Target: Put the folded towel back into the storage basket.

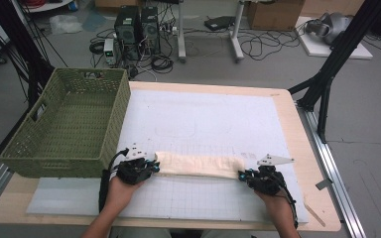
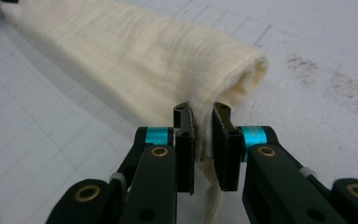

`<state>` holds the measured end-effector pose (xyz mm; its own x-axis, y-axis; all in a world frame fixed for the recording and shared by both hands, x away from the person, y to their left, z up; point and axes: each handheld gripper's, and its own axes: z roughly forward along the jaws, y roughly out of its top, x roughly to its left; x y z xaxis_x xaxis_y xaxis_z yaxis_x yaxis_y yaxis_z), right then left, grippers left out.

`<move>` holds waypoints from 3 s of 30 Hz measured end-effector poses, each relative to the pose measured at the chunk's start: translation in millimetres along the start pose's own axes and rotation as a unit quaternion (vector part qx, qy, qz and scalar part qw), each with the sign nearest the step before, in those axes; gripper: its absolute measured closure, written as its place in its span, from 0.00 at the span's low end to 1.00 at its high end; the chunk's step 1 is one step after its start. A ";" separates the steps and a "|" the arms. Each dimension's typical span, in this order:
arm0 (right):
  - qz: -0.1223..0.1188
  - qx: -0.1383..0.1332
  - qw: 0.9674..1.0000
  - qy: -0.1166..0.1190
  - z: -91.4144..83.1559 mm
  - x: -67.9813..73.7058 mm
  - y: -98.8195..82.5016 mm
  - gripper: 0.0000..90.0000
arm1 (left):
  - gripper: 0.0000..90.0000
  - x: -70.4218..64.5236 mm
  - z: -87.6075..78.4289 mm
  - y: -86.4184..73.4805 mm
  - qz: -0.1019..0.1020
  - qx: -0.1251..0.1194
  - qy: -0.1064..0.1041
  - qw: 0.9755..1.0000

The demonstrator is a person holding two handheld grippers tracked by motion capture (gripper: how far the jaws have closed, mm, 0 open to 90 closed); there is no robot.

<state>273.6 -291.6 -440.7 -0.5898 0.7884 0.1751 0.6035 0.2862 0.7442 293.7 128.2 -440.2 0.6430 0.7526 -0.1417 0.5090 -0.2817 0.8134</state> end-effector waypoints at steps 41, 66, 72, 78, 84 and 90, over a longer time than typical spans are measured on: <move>-0.123 -0.148 0.981 -0.001 -12.0 47.7 142.6 0.90 | 0.93 31.7 -135.0 62.9 0.017 -0.163 0.069 0.984; -0.184 -0.145 0.970 0.065 70.0 109.6 241.2 0.90 | 0.93 84.3 -214.7 33.6 -0.020 -0.185 0.149 0.971; -0.193 -0.135 0.969 0.076 94.6 126.4 259.1 0.90 | 0.93 95.6 -231.6 22.1 -0.031 -0.188 0.172 0.966; -0.210 -0.134 0.964 0.087 115.8 144.4 276.0 0.90 | 0.93 103.6 -248.0 11.9 -0.040 -0.195 0.194 0.961; -0.216 -0.134 0.962 0.098 137.8 161.8 293.5 0.90 | 0.93 109.1 -262.8 4.7 -0.045 -0.198 0.216 0.955; -0.215 -0.130 0.963 0.101 156.9 174.6 310.9 0.90 | 0.93 117.8 -268.0 -0.6 -0.050 -0.193 0.230 0.953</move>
<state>442.5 20.5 -279.9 -0.8627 0.4988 -0.0833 0.1412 0.3957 0.9075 215.8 376.6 -306.2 0.2390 0.9702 -0.0398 0.2498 -0.0218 0.9680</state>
